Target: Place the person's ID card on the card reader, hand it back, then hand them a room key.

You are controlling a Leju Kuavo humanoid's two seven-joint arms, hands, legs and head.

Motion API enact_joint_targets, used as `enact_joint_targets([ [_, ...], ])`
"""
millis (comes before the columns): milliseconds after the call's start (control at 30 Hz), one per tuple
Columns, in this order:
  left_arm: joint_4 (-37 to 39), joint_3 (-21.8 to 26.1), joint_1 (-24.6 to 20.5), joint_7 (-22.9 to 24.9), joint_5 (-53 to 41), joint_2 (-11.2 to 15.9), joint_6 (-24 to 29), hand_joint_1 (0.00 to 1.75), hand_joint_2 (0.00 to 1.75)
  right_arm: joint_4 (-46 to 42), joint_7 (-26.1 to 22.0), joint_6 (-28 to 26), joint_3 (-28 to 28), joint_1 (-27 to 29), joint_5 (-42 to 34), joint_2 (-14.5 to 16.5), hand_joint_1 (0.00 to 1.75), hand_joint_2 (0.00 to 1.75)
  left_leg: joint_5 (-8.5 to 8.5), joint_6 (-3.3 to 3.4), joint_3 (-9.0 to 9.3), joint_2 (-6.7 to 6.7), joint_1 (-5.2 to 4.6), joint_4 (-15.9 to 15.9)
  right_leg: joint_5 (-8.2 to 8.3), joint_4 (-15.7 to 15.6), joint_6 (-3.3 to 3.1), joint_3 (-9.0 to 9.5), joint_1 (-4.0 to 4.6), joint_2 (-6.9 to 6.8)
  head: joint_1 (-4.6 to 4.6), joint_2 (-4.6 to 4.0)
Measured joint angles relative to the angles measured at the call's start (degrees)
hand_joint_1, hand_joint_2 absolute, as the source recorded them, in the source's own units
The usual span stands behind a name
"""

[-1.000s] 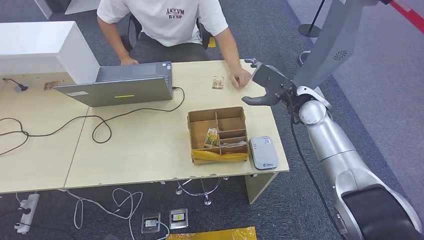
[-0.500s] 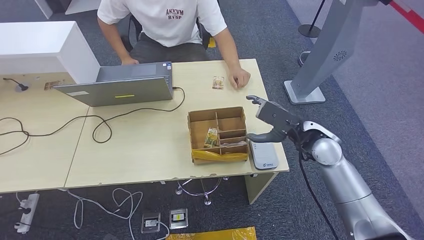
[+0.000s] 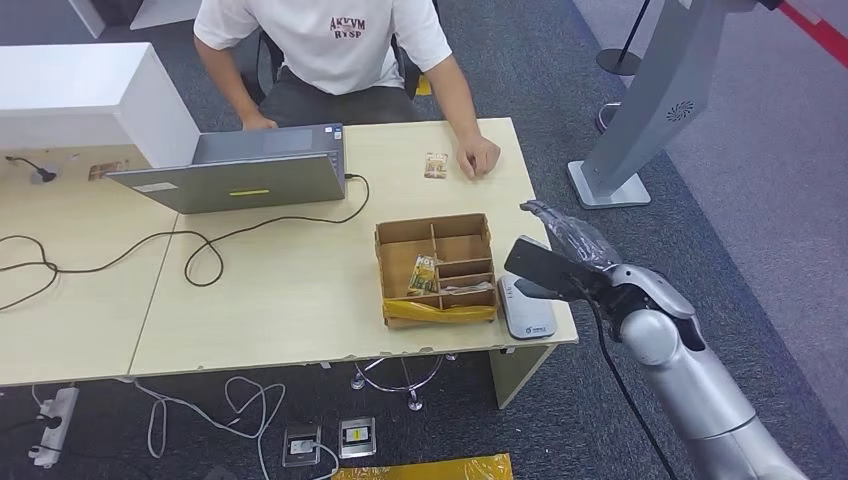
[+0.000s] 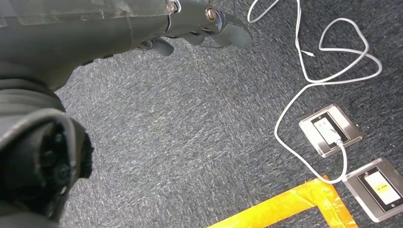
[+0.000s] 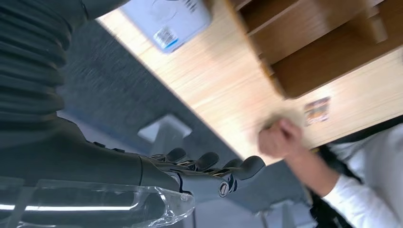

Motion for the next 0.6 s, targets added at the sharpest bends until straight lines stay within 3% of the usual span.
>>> enact_joint_targets([
  [300,0.07,-0.02,0.00,0.25,0.00,-0.37,0.45,0.00,0.00,-1.45,1.34,-1.56,2.22,2.56,13.79,0.52,0.00,1.75,0.00,0.00,-0.02,-0.01,0.00,-0.01,-0.01,0.00,-0.01,0.00,0.00,-0.03,0.00,0.00],
  [600,0.10,0.01,0.00,0.27,0.17,-0.37,0.55,0.00,0.00,-2.40,-0.58,-0.74,4.92,2.97,17.68,1.00,0.00,1.75,0.00,0.00,-0.03,-0.01,0.00,-0.01,-0.01,0.01,-0.02,0.01,0.00,-0.04,0.00,0.00],
])
